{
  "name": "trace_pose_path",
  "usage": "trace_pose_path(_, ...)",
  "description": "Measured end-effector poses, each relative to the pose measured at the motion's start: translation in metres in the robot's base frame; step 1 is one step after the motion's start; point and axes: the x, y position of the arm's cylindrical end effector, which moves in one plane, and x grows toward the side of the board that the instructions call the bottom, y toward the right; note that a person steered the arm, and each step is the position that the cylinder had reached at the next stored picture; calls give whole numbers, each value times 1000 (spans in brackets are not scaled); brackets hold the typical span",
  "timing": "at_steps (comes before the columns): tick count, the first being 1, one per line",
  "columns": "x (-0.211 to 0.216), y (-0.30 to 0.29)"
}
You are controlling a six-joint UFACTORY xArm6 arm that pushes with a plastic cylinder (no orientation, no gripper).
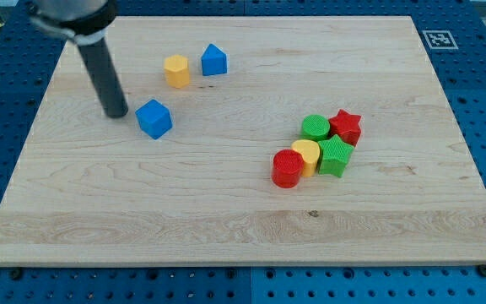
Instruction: Push the blue cube to the center of the board
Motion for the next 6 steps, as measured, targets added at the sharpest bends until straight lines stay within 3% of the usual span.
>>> trace_pose_path(1, 32, 81)
trace_pose_path(2, 30, 140)
trace_pose_path(4, 12, 23)
trace_pose_path(5, -10, 79)
trace_pose_path(6, 8, 137)
